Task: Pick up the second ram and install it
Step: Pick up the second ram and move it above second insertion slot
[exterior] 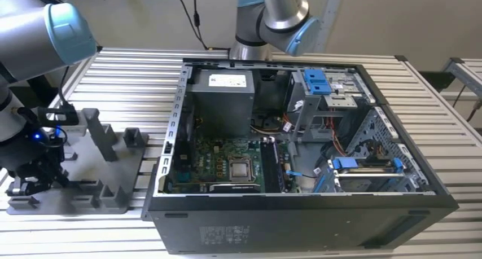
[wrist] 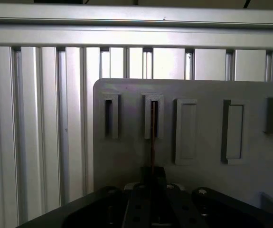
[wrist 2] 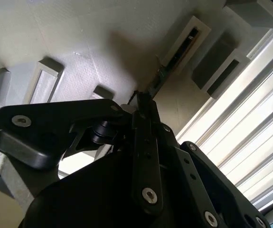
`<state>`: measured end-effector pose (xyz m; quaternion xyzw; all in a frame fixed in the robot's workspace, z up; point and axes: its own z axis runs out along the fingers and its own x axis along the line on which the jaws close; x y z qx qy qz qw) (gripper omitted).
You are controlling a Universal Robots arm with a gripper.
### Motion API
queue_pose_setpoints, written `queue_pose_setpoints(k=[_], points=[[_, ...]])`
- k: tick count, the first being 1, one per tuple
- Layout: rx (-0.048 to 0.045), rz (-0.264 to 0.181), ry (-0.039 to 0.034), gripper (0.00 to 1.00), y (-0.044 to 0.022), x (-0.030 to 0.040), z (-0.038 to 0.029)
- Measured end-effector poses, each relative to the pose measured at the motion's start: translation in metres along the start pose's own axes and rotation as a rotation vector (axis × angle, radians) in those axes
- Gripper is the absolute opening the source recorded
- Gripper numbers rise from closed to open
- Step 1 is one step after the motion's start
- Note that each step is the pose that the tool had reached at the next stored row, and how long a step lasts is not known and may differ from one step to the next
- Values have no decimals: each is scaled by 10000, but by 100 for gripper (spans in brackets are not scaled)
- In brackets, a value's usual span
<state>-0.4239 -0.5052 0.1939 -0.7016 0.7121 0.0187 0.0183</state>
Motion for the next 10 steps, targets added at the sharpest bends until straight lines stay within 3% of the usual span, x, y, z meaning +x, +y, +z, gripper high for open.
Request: queue_pose_setpoints(k=[10], points=[[-1, 0, 1, 14, 0, 1, 6]])
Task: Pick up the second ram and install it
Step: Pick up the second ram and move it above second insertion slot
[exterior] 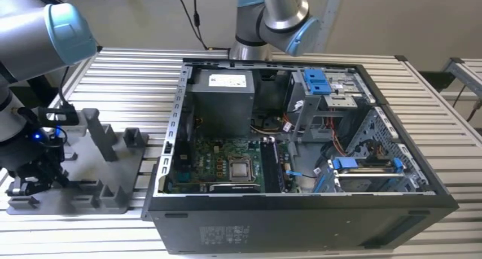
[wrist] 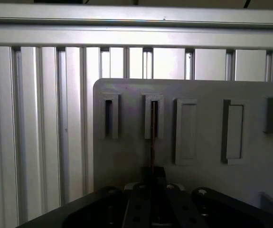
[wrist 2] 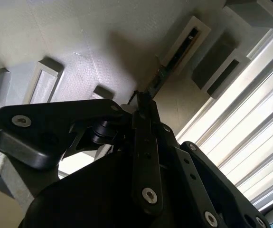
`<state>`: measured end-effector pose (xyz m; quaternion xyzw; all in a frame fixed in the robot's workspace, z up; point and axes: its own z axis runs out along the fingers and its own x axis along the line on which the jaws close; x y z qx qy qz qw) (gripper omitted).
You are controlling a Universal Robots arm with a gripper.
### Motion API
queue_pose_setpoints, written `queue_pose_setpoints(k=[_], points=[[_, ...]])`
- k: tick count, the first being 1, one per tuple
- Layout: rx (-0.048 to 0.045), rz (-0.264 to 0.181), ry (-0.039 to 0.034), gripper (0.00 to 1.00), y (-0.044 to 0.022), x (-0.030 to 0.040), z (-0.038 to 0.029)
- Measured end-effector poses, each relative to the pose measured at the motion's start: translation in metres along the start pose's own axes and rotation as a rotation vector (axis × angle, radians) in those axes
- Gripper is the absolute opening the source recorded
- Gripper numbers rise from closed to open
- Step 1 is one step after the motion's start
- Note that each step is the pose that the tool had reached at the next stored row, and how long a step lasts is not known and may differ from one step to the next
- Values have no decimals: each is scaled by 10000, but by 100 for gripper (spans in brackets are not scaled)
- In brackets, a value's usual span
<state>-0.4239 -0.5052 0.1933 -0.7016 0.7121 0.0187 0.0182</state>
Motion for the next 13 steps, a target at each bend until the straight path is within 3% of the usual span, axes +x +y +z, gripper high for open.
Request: queue_pose_setpoints(k=[13], points=[[1, 0, -1, 14, 0, 0, 9]])
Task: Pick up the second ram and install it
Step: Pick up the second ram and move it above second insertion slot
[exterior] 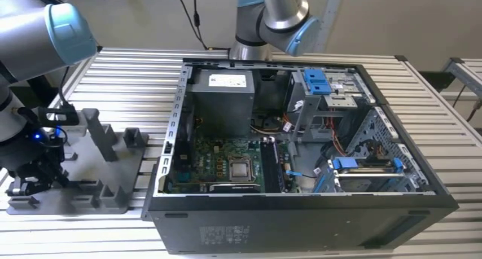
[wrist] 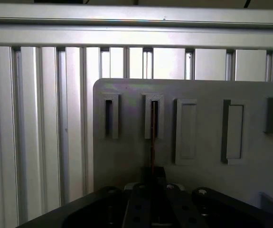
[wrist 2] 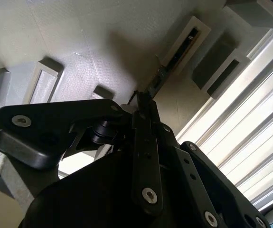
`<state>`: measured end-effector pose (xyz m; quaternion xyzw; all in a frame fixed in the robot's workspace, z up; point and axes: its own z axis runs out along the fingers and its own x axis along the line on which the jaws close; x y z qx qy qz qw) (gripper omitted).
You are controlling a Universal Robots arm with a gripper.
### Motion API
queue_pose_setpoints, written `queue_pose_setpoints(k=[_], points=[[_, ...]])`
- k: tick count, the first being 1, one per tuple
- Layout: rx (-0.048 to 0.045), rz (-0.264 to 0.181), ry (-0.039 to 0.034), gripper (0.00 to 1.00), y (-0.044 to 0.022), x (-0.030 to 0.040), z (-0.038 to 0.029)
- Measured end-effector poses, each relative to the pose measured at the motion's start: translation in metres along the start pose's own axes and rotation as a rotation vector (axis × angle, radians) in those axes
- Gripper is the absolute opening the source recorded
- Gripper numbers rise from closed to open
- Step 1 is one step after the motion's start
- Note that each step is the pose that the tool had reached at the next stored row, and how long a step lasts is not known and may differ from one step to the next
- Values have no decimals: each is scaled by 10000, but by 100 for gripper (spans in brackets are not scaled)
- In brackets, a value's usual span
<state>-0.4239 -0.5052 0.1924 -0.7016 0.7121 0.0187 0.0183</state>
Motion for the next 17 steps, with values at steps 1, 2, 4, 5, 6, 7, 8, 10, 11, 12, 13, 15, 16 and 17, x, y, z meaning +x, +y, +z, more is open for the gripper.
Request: queue_pose_setpoints(k=[1, 2, 4, 5, 6, 7, 8, 10, 11, 12, 13, 15, 16, 17], points=[[1, 0, -1, 14, 0, 0, -1], [2, 0, -1, 14, 0, 0, -3], [5, 0, -4, 14, 0, -1, -10], [10, 0, -7, 14, -1, -1, -15], [8, 0, -6, 14, -1, -2, -24], [1, 0, -1, 14, 0, -2, -39], [2, 0, -1, 14, 0, -3, -49], [2, 0, -1, 14, 0, -4, -72], [0, -1, 0, 14, 0, -4, -84], [1, 0, -1, 14, 0, -5, -94], [0, 0, 0, 14, 0, -6, -105], [0, 0, 0, 14, 0, -7, -128], [1, 0, 0, 14, 0, -7, -138], [1, 0, -1, 14, 0, -8, -148]])
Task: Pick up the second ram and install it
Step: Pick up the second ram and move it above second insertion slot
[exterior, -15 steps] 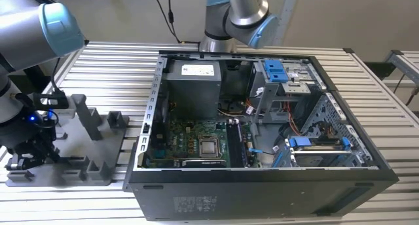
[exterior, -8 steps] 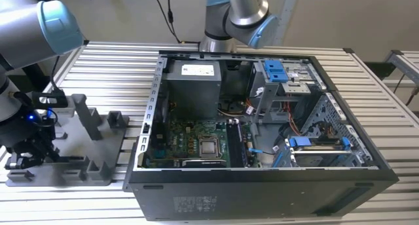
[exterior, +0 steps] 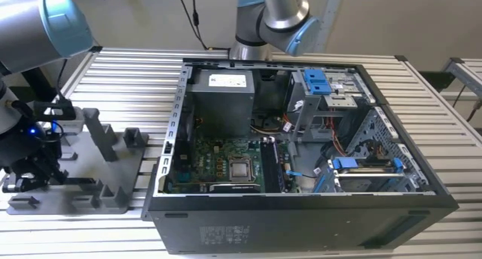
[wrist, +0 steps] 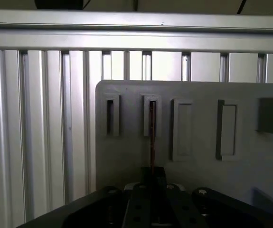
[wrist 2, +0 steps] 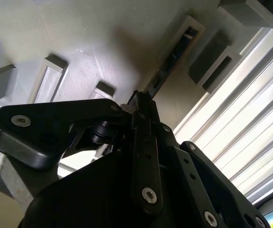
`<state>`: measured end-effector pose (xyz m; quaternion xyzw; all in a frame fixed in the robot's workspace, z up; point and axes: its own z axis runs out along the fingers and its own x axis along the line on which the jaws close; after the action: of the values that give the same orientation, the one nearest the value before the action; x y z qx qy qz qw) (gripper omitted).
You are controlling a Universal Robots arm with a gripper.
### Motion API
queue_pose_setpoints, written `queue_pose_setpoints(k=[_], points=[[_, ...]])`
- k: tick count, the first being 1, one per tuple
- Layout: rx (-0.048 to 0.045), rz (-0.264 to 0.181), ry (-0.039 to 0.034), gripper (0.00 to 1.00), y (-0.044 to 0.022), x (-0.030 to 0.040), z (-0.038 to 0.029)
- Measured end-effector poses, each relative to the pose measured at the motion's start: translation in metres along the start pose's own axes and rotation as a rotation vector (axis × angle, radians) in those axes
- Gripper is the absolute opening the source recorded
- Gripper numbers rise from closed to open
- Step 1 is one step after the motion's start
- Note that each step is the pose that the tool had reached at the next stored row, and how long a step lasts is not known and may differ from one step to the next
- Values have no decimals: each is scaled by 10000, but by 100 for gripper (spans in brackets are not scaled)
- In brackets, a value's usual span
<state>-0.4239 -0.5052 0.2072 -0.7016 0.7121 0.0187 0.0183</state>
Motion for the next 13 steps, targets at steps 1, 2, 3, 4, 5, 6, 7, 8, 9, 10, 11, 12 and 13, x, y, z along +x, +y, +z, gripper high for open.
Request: queue_pose_setpoints(k=[1, 2, 3, 4, 5, 6, 7, 8, 9, 10, 11, 12, 13], points=[[0, 0, 0, 14, 0, -1, -9], [1, 0, 0, 14, 0, -1, -16], [0, 0, 0, 14, 0, -1, -24], [1, 0, -1, 14, 0, -2, -28], [3, 0, -2, 14, 0, -2, -31], [1, 0, -1, 14, 0, -2, -35], [1, 0, 0, 14, 0, -2, -39], [2, 0, -1, 14, 0, -2, -41], [-1, 0, 1, 14, 0, -2, -47], [-2, 0, 2, 14, 0, -3, -53], [-2, 1, 1, 14, 1, -3, -62], [0, 1, 0, 14, 0, -4, -71], [1, 0, -2, 14, 0, -4, -82]])
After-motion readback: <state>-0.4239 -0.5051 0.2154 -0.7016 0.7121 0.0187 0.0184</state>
